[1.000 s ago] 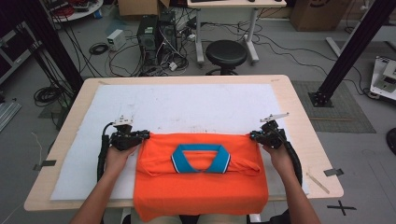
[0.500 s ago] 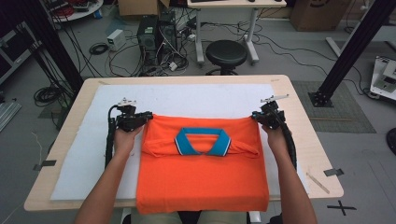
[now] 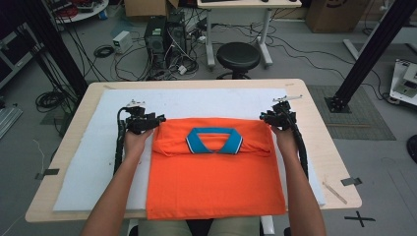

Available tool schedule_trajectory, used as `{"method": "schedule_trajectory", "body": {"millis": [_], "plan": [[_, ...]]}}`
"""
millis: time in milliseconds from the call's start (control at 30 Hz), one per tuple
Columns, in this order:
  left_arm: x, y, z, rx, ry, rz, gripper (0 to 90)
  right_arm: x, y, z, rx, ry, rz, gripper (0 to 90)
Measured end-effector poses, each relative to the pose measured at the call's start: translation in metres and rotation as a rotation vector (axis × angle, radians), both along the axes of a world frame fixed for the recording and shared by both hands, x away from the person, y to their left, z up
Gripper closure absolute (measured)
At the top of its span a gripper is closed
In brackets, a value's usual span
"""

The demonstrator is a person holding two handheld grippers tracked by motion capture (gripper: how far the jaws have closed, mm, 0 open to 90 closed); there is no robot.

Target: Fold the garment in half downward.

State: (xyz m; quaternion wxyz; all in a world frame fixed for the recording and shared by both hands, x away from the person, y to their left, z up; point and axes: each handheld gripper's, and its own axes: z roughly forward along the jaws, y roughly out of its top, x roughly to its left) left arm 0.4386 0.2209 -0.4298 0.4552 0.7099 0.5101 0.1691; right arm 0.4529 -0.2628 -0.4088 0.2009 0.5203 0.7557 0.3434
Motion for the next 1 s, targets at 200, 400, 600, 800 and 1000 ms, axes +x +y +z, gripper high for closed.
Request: {"method": "schedule_trajectory", "body": {"millis": [200,400,600,800,1000], "plan": [[-0.029,-0.004,-0.002,-0.007,-0.029,-0.090,42.9,-0.026,0.001,0.008,0.022,-0.010,0.053,62.5],[-0.055,-0.007,-0.010,-0.011,-0.003,-0.171,42.9,-0.062,0.003,0.006,0.040,-0.010,0.134,59.4],[-0.068,-0.022,-0.018,0.134,0.058,-0.207,54.4,-0.091,0.010,-0.010,0.010,0.039,0.203,56.5],[-0.081,-0.028,-0.019,0.176,-0.012,-0.181,83.7,-0.094,0.012,-0.021,-0.033,0.042,0.199,89.7],[-0.097,-0.021,-0.011,0.113,-0.070,-0.177,84.2,-0.111,0.008,-0.010,-0.014,-0.022,0.196,90.0]]}}
